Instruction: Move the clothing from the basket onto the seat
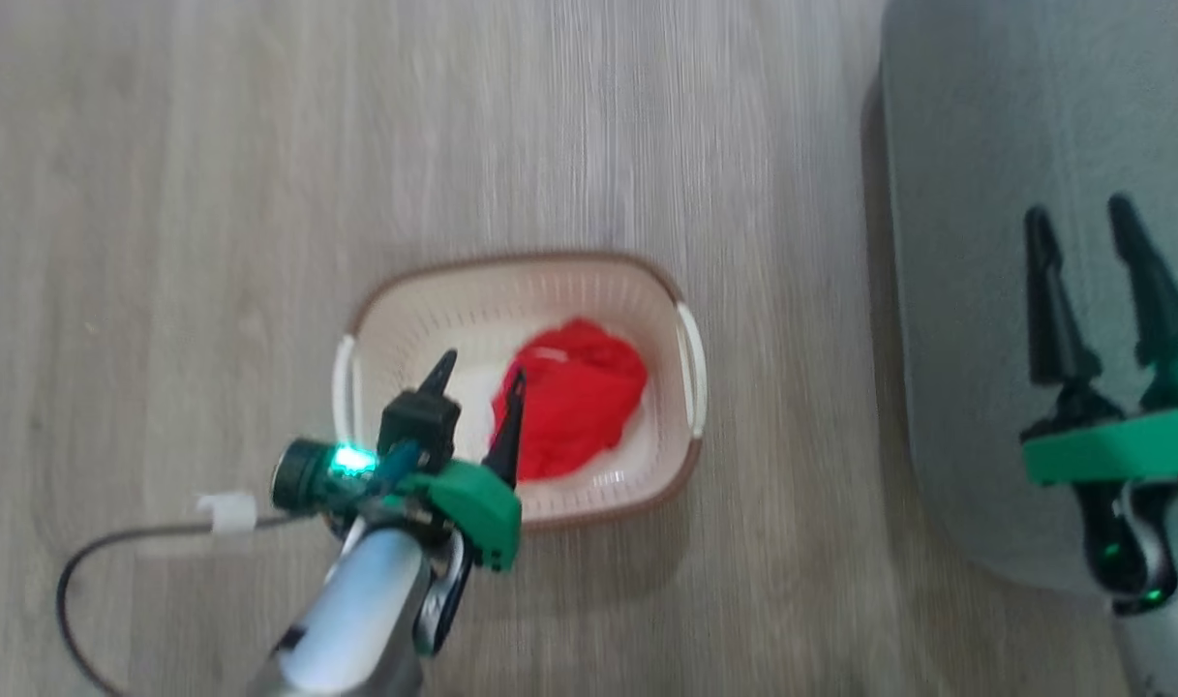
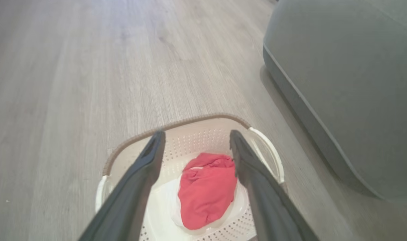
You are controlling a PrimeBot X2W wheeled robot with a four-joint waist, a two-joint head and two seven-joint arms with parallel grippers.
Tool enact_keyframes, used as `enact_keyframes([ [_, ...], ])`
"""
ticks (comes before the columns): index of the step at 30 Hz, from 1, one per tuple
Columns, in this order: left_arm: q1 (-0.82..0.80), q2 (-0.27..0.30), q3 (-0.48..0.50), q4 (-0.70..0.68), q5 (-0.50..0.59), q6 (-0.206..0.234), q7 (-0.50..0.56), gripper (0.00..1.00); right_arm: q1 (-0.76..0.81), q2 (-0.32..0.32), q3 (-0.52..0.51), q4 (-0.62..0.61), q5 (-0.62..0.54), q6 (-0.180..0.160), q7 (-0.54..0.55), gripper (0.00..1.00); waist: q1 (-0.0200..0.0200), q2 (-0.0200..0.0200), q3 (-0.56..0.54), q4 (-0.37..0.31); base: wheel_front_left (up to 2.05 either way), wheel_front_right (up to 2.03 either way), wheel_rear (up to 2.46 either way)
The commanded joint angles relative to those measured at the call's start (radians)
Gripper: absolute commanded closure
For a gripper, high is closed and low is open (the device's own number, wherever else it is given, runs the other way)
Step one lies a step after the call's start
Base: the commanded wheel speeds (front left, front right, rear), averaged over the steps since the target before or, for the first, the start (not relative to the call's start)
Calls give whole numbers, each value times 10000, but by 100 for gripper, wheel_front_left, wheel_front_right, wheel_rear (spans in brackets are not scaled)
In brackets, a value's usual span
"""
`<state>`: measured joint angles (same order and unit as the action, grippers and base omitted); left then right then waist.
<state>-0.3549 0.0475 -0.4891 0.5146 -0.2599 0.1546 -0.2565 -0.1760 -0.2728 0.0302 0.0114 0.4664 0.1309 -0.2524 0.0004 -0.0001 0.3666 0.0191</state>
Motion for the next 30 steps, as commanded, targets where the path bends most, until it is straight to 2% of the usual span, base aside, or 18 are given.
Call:
enact_keyframes([
  [1, -591, 28, 17, 305, -75, 62, -53, 0, -312, -300, 102, -530, 31, -2, -93, 0, -4, 1, 1474, -410, 0, 0, 0],
  [10, -2520, 28, -796, 2469, -508, -23, -53, 0, -618, -453, 169, -1318, 105, -2, -93, 0, -4, 1, 3241, -904, 0, 0, 0],
  [18, -4210, 28, -1649, 4768, -902, -477, -53, 0, -873, -242, 150, -1717, 84, -2, -93, 0, -4, 1, 4646, -1342, 0, 0, 0],
  [21, -5064, 28, -2304, 5914, -877, -757, -53, 0, -1096, -122, 198, -1817, 77, -2, -93, 0, -4, 1, 5295, -1553, 0, 0, 0],
  [30, -6367, 28, -3027, 7388, -1022, -684, 523, 0, -1177, 291, 337, -2031, 9, -2, -93, 0, -4, 1, 6073, -2075, 0, 0, 0],
])
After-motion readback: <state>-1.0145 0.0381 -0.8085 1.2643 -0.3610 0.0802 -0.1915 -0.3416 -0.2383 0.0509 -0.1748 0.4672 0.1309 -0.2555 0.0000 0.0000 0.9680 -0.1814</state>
